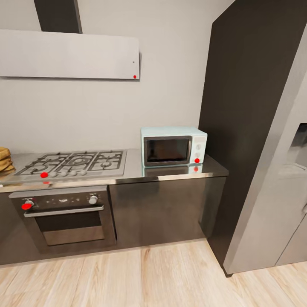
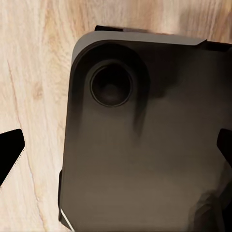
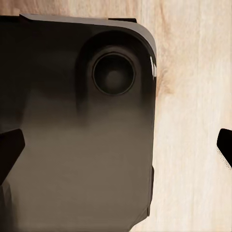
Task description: In the kitchen, take the popcorn bag from the countertop, put it into the microwave, and heat it until the popcorn is cooked so the cooked popcorn ends up inside the bag.
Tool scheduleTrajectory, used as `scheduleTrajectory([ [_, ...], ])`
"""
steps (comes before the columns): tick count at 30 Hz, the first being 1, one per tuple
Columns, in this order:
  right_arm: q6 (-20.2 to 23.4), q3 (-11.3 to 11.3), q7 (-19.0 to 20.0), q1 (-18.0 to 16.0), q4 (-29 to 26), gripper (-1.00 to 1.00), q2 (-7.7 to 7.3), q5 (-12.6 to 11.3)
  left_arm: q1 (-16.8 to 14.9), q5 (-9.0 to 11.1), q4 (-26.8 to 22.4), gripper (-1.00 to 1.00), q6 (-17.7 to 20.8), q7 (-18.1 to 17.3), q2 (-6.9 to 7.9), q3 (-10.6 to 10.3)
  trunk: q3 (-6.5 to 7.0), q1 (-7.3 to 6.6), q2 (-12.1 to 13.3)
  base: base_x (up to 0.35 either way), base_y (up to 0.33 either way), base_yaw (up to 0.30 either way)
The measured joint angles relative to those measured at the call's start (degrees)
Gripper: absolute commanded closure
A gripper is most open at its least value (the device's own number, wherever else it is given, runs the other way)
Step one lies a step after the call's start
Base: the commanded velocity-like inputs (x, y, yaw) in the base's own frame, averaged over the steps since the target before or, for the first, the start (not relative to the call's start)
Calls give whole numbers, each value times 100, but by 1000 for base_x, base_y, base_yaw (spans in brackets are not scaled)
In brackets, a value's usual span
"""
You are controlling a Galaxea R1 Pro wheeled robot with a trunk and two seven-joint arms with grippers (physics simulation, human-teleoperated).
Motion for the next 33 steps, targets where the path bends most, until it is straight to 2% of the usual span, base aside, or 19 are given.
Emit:
scheduleTrajectory([
  [10, -1, 0, 0, 0, 0, -100, 0, -4, 0, 3, -9, -100, -5, 7, 4, 5, 0, 0, 0, 307, -39, 0],
  [33, 26, -21, 0, 0, 0, -100, 26, -25, 0, 3, -9, -100, -5, 9, 4, 12, 0, 1, 0, 260, -173, 0],
])
